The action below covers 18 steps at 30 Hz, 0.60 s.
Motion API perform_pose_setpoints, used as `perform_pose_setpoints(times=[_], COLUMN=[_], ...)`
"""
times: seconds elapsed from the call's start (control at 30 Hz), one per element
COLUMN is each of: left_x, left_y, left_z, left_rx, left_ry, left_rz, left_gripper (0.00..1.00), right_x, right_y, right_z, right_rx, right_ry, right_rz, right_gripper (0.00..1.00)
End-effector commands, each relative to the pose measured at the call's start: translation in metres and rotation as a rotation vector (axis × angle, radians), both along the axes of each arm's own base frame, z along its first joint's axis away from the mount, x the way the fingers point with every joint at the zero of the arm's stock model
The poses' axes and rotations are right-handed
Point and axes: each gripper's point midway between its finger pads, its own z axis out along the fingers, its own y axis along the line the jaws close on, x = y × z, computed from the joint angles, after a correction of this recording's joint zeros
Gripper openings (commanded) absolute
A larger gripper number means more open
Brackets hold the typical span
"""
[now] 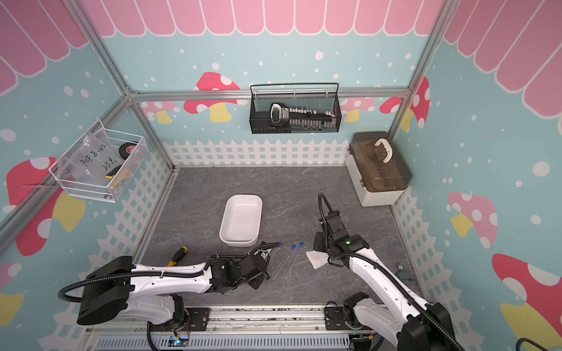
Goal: Wipe the exteriors of test tubes
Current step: Pick up the test tube at the center of the board, then place the cleaning item at the center of the board.
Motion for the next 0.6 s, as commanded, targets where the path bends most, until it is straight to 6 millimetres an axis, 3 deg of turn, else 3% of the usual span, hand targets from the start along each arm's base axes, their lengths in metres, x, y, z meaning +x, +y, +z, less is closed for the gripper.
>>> perform_pose_setpoints(times=[0.0,0.23,0.57], left_x=[0.007,0.020,0.046], left_y=[-0.008,-0.010,-0.020], left_z=[0.026,0.067,0.132], left_rx=[-0.124,-0.304,-0.530], left_ry=[0.038,0.041,0.026], left_rz=[0.035,0.055,0.139], left_gripper=[0.17,0.20,0.20], right_x=[0.000,0.003,0.024], right_y=[0.005,0.023,0.064], right_z=[0.022,0.055,0.130], right_rx=[0.031,0.127,0.306], right_ry=[-0.034,-0.100,-0.236], right_rz=[0.019,0.093,0.229], right_gripper=[0.00,0.00,0.00])
